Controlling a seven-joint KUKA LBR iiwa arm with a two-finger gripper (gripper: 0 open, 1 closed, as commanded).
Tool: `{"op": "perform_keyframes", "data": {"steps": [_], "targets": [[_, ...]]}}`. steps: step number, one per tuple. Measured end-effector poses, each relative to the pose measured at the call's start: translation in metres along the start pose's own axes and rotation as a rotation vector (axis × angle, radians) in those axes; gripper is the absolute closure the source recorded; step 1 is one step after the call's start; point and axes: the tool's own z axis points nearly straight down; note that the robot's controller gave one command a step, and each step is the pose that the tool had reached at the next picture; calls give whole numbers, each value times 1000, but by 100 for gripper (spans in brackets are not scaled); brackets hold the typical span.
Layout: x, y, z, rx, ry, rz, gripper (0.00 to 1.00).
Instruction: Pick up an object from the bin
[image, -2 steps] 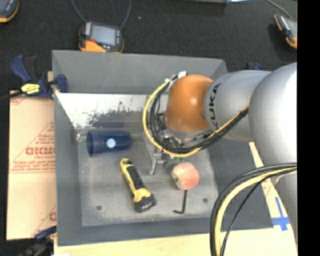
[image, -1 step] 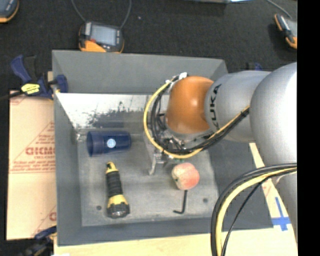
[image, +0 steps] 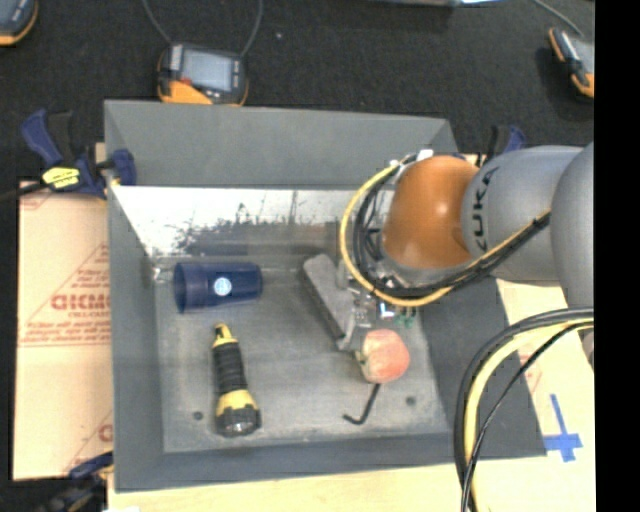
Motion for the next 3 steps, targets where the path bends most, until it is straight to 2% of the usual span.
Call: {"op": "perform_keyframes", "data": {"steps": [1, 2, 3], "targets": [[1, -28, 2, 2, 3, 22, 0], [11, -21, 1, 2, 3, -33, 0], [65, -51, -1, 3, -3, -109, 100]]}}
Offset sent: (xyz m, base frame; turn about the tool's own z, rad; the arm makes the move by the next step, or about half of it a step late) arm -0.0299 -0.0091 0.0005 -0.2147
